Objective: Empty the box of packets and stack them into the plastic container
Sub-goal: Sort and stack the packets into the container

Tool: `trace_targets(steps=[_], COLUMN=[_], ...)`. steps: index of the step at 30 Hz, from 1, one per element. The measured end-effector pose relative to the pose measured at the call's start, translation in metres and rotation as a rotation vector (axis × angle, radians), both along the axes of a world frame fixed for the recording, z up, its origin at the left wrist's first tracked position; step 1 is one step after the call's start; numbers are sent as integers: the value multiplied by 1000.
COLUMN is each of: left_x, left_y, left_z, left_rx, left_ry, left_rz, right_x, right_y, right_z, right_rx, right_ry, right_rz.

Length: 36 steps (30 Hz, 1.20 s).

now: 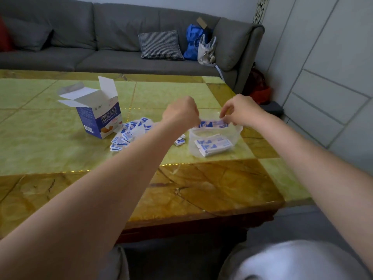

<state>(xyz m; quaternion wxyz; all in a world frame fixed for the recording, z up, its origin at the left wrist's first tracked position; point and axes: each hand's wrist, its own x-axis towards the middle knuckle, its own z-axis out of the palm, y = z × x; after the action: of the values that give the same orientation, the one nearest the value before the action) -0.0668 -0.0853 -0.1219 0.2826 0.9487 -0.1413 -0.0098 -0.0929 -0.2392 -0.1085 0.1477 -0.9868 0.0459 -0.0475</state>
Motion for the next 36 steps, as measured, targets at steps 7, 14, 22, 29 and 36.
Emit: trace_targets(steps=[7, 14, 22, 29, 36], left_x=[10, 12, 9, 10, 15], left_y=[-41, -55, -59, -61, -60], left_z=[-6, -14, -26, -31, -37], left_rx=[463, 712, 595, 408, 416], left_ry=[87, 88, 312, 425, 455], left_rz=[-84, -139, -70, -24, -25], right_x=[21, 31, 41, 46, 44], right_y=[-3, 0, -3, -1, 5], right_z=[-5, -18, -27, -28, -23], right_rx=[-268, -338, -372, -483, -546], right_ry=[338, 427, 454, 513, 547], right_rz=[100, 133, 140, 146, 140])
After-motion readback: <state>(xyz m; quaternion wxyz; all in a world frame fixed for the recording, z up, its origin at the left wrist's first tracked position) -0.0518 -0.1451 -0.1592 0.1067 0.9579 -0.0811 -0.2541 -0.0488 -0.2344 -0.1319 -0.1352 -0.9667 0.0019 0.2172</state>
